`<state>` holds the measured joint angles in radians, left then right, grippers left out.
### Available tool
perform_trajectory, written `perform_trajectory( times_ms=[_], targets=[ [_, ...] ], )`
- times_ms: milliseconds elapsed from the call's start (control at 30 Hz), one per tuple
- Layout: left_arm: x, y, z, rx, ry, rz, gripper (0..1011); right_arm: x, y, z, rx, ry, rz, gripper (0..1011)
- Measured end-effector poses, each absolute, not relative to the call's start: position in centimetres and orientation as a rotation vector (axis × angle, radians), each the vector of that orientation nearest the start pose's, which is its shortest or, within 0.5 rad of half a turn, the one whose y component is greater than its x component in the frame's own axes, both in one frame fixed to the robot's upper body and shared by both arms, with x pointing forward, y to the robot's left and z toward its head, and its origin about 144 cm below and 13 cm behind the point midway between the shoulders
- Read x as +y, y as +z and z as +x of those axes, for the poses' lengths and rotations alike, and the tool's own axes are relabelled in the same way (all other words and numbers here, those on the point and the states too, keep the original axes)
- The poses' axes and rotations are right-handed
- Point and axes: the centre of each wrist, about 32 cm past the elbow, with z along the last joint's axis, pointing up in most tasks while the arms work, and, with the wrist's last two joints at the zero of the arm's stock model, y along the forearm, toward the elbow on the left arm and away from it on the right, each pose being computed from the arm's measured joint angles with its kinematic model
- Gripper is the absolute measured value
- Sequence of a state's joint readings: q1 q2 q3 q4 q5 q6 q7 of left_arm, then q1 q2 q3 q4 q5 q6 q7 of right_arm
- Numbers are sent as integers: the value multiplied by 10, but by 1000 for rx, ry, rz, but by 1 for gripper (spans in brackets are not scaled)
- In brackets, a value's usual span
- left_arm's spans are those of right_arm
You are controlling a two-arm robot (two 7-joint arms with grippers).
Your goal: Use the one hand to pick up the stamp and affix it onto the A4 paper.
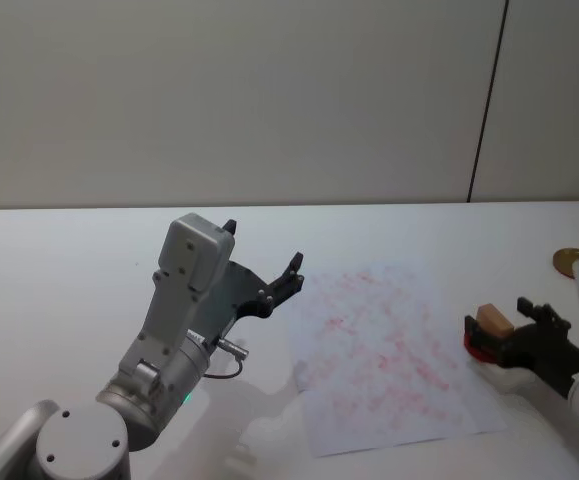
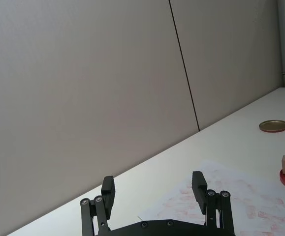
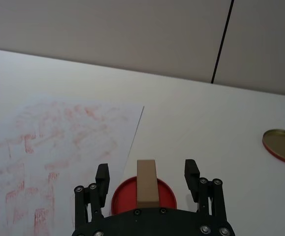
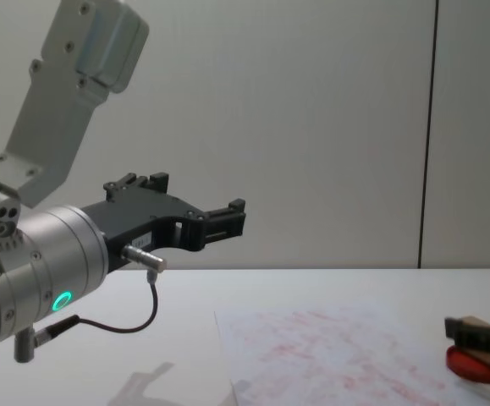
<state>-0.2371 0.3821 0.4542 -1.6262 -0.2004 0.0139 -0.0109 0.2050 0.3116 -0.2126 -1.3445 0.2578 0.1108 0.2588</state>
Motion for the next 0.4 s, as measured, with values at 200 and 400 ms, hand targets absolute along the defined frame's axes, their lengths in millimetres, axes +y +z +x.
perform_trajectory(
  times_ms=[200, 400],
  targets=[
    [198, 1204, 492, -268, 1124, 61, 993, -273, 1151, 509, 41, -1184, -153, 1001],
    [198, 1204, 492, -268, 1124, 61, 993, -268, 1164, 505, -2, -1184, -109, 1001]
  ],
)
